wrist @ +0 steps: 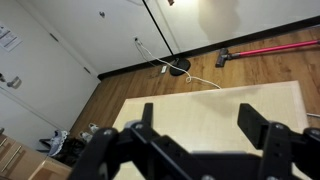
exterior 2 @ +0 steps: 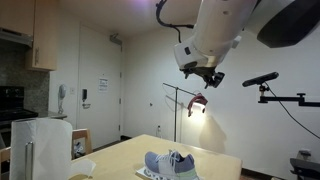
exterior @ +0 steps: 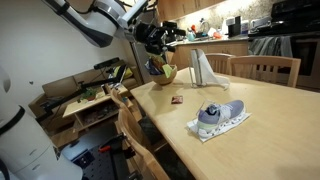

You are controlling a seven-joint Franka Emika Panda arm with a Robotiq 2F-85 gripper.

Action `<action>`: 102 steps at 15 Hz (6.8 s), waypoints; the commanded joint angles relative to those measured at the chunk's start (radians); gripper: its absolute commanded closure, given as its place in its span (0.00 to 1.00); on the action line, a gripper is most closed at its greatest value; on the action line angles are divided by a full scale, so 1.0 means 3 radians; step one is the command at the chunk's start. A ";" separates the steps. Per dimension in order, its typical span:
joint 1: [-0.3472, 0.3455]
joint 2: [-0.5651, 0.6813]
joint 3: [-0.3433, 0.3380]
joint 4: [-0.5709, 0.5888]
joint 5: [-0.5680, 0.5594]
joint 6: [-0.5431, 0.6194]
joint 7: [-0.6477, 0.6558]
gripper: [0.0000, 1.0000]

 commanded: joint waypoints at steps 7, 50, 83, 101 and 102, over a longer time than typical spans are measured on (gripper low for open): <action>-0.0200 0.0030 -0.0308 -0.0153 -0.0142 0.1573 -0.0632 0.00; -0.1063 0.1686 -0.0637 0.1100 0.0249 0.3457 -0.2192 0.00; -0.0696 0.2631 -0.0917 0.2046 0.1931 0.2426 -0.3391 0.00; -0.1179 0.2661 -0.0398 0.2005 0.2191 0.2608 -0.3851 0.00; -0.1219 0.2663 -0.0359 0.2013 0.2341 0.2591 -0.3947 0.00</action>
